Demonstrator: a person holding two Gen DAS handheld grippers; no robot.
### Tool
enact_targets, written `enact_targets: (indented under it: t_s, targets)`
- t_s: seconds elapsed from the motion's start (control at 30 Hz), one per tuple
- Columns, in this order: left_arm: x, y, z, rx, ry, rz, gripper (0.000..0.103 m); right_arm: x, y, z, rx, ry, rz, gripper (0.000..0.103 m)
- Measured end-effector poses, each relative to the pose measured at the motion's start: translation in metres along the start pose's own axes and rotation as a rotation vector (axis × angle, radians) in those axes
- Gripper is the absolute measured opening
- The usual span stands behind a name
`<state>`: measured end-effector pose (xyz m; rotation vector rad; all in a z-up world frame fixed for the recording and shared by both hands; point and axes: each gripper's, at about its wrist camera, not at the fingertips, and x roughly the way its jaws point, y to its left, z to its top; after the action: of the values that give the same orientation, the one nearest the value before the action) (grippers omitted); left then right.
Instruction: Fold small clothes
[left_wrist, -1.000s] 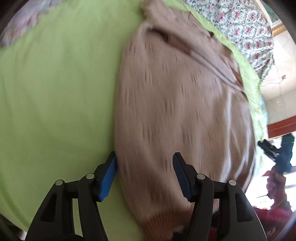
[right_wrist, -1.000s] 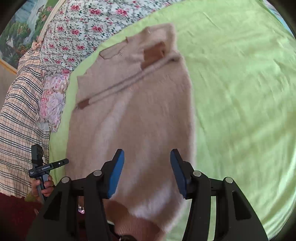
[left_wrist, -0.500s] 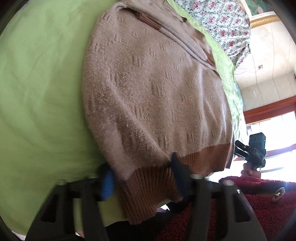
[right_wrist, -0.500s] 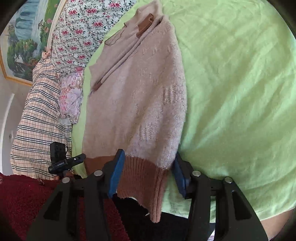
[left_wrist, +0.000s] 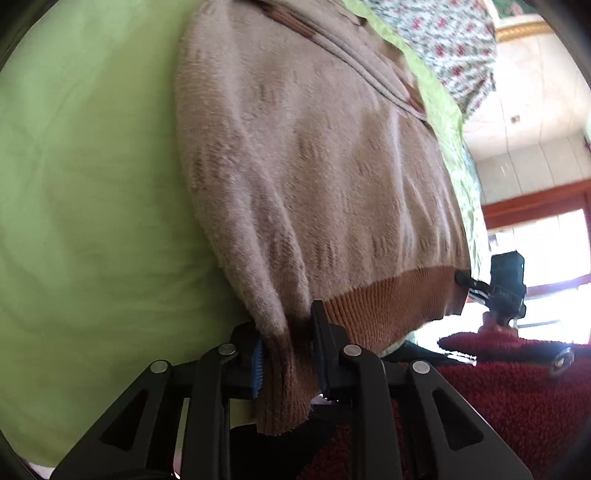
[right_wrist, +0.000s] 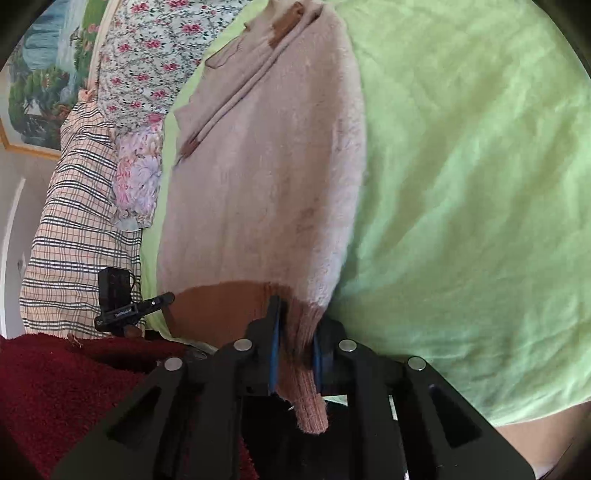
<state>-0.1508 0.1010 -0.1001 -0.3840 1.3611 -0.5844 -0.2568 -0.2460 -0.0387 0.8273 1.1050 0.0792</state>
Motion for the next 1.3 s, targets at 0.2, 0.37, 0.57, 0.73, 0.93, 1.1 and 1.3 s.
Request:
enact_targets:
  t_s: [0.2, 0.37, 0.57, 0.73, 0.93, 1.1, 1.3]
  targets:
    - [-0.008, -0.006, -0.004, 0.027, -0.031, -0.011, 0.011, -0.014, 0.002, 0.005, 0.014, -0.042, 0.048, 0.008]
    - [-0.007, 0.003, -0.004, -0.019, -0.018, -0.045, 0.017, -0.012, -0.003, 0.006, 0.025, -0.029, 0.053, 0.008]
    - [-0.011, 0.008, -0.013, 0.005, -0.028, -0.059, 0.010, -0.014, -0.005, 0.007, 0.034, -0.024, 0.055, 0.008]
    - [-0.027, -0.004, -0.012, 0.030, -0.071, -0.093, 0.006, -0.016, 0.003, 0.011, 0.018, -0.030, 0.075, 0.008]
    - [-0.046, -0.006, -0.004, 0.016, -0.131, -0.108, 0.005, -0.023, 0.014, 0.020, 0.014, -0.074, 0.118, 0.008]
    - [-0.067, -0.028, 0.016, 0.047, -0.204, -0.115, 0.005, -0.044, 0.040, 0.048, -0.026, -0.172, 0.180, 0.008]
    - [-0.101, -0.048, 0.068, 0.089, -0.345, -0.118, 0.005, -0.064, 0.067, 0.098, -0.086, -0.286, 0.215, 0.008]
